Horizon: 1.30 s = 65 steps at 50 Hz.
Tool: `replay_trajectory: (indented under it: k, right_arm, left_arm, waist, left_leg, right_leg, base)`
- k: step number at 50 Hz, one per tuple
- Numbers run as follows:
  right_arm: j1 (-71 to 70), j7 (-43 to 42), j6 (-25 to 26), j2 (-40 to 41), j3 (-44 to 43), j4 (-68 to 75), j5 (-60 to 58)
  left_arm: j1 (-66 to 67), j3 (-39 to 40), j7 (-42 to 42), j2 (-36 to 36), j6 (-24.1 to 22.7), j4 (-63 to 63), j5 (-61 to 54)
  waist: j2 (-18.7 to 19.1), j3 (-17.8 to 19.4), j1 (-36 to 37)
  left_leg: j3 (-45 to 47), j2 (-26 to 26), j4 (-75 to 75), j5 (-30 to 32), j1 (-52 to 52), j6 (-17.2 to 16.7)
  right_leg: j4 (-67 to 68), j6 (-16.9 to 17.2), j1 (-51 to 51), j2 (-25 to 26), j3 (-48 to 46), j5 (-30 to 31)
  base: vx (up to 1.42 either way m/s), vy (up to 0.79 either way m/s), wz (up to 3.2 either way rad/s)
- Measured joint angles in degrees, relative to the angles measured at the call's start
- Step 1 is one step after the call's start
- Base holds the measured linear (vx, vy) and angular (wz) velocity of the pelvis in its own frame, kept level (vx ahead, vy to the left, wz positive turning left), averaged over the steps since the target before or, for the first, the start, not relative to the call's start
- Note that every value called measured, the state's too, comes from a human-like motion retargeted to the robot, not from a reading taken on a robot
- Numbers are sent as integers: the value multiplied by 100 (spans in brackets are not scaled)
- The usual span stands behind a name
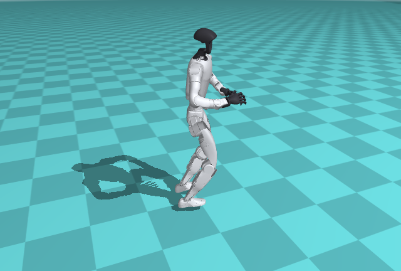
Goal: Run
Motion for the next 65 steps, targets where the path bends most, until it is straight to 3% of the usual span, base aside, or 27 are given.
replay_trajectory:
  k: [2,6,15,19,23,27,28,30,33,34,35,37,39,41,43,46,48,50,53,55,58,62,63,65]
  right_arm:
    - [-179,-371,31,-76,-250,-317,-107]
    - [-511,-1090,12,9,-596,-735,-417]
    - [-1895,-2300,-168,335,-806,-1799,-980]
    - [-2436,-2597,-225,361,-681,-2129,-1098]
    - [-2612,-2742,-217,192,-667,-2289,-1308]
    - [-1493,-2647,-210,-316,-995,-2381,-1144]
    - [-924,-2579,-211,-467,-1160,-2417,-1049]
    - [418,-2418,-278,-680,-1557,-2431,-815]
    - [2490,-2209,-387,-675,-2154,-2164,-498]
    - [3059,-2188,-379,-614,-2346,-2041,-416]
    - [3587,-2179,-360,-540,-2539,-1917,-338]
    - [4117,-2154,-265,-408,-2788,-1735,-259]
    - [4265,-2173,-196,-297,-3013,-1686,-385]
    - [3945,-2229,-133,-206,-3197,-1695,-664]
    - [3379,-2235,-90,-110,-3241,-1758,-814]
    - [3133,-1906,-149,41,-3194,-1904,-625]
    - [3376,-1576,-217,106,-3128,-1780,-448]
    - [3822,-1334,-241,161,-3080,-1308,-331]
    - [4555,-1251,-92,371,-3013,82,-414]
    - [4860,-1393,-71,631,-2874,1423,-572]
    - [5435,-1506,31,923,-2977,2783,-652]
    - [6169,-1479,187,1135,-3378,3587,-480]
    - [6251,-1493,241,1131,-3444,3753,-475]
    - [6289,-1552,355,1082,-3477,4047,-575]
  left_arm:
    - [-98,68,212,172,-55,-166,90]
    - [49,146,629,315,-144,-338,313]
    - [98,17,1608,544,-110,-99,808]
    - [202,12,2110,488,5,188,1124]
    - [312,177,2596,309,197,263,1427]
    - [314,637,2764,-11,281,-279,1382]
    - [378,777,2735,-93,264,-512,1307]
    - [608,1046,2679,-243,190,-958,1127]
    - [984,1198,2579,-416,17,-1249,956]
    - [1052,1177,2507,-454,-10,-1226,928]
    - [1101,1142,2426,-484,-23,-1172,908]
    - [1232,1193,2236,-536,88,-874,992]
    - [1430,1252,2076,-585,301,-379,1184]
    - [1588,1241,1967,-584,545,266,1456]
    - [1888,1222,1875,-440,608,692,1609]
    - [2594,1419,1541,-76,418,683,1523]
    - [3097,1653,1271,103,315,479,1378]
    - [3478,1830,1083,234,242,281,1331]
    - [3527,1950,1137,337,189,91,1561]
    - [3355,2037,1343,291,216,-28,1632]
    - [3051,2382,1705,147,119,-449,1412]
    - [2782,3056,2172,70,-90,-1258,1235]
    - [2694,3179,2265,43,-92,-1393,1262]
    - [2575,3334,2406,-35,-63,-1501,1351]
  waist:
    - [183,-50,139]
    - [143,158,249]
    - [-212,563,481]
    - [-437,499,759]
    - [-686,359,985]
    - [-766,135,667]
    - [-740,68,545]
    - [-622,-46,299]
    - [-353,-153,74]
    - [-263,-173,81]
    - [-176,-189,111]
    - [-144,-276,250]
    - [-109,-285,519]
    - [-41,-164,819]
    - [-24,-140,1089]
    - [-267,-305,1300]
    - [-428,-531,1259]
    - [-558,-677,1102]
    - [-642,-629,751]
    - [-743,-523,523]
    - [-768,-462,289]
    - [-549,-683,490]
    - [-477,-733,556]
    - [-381,-831,696]
  left_leg:
    - [3,98,-5,-48,-391,122]
    - [15,81,361,-229,-850,329]
    - [-39,149,1337,-346,-2359,603]
    - [-119,388,2212,-435,-3113,525]
    - [-351,569,3217,-380,-3544,325]
    - [-833,182,2828,-386,-2626,78]
    - [-1069,-17,2544,-269,-2195,-11]
    - [-1572,-313,2023,580,-1267,-359]
    - [-1736,-22,2250,2545,-472,-804]
    - [-1686,191,2646,2767,-420,-774]
    - [-1609,433,3121,2813,-414,-678]
    - [-1385,882,4390,2126,-782,-122]
    - [-1337,1243,5618,1350,-1477,383]
    - [-1430,1366,6296,710,-2477,678]
    - [-1320,1316,5977,474,-3448,693]
    - [-872,699,3582,809,-3885,145]
    - [-733,119,1858,1152,-3682,-197]
    - [-623,-216,1398,1334,-3327,-153]
    - [-467,-319,1929,700,-2572,289]
    - [-373,-476,1748,218,-1644,409]
    - [-395,-584,1183,161,-162,99]
    - [-287,-128,1492,703,1007,-398]
    - [-255,53,1986,780,1066,-439]
    - [-199,362,3132,855,1003,-416]
  right_leg:
    - [-246,6,-307,135,10,147]
    - [230,66,-848,119,55,76]
    - [1311,-86,-3206,44,-713,-110]
    - [851,-284,-4112,260,-1218,-195]
    - [1388,-665,-4467,384,-1665,-537]
    - [2344,-898,-4451,159,-1832,-440]
    - [2481,-926,-4438,155,-1779,-263]
    - [2423,-912,-4309,307,-1615,214]
    - [1644,-743,-3792,651,-1454,946]
    - [1376,-699,-3532,723,-1497,1054]
    - [1121,-664,-3246,779,-1570,1113]
    - [1172,-793,-2726,713,-1687,822]
    - [1567,-1070,-2128,727,-1742,112]
    - [1856,-1338,-1410,849,-1746,-808]
    - [1765,-1318,-661,987,-1630,-1099]
    - [1443,-761,416,767,-1363,-118]
    - [1630,-394,710,398,-1310,735]
    - [2470,-261,569,-140,-1339,1293]
    - [3851,-523,-329,-926,-1342,1333]
    - [3956,-593,-1038,-1196,-1249,1078]
    - [2439,-263,-1564,-1082,-1468,1074]
    - [-36,340,-1417,-338,-2035,2128]
    - [-33,334,-1364,-231,-2135,2354]
    - [546,60,-1325,-145,-2210,2199]
  base:
    - [1,12,-22]
    - [-5,9,-14]
    - [0,2,-17]
    - [23,-6,-56]
    - [53,-3,-38]
    - [93,5,46]
    - [118,6,58]
    - [131,4,59]
    - [143,2,82]
    - [147,-2,100]
    - [150,-5,108]
    - [153,-8,99]
    - [157,-9,74]
    - [159,-7,63]
    - [163,-2,35]
    - [166,3,24]
    - [161,4,21]
    - [158,2,15]
    - [157,1,-13]
    - [157,1,-13]
    - [155,-5,-10]
    - [141,-5,-67]
    - [127,1,-71]
    - [120,6,-72]
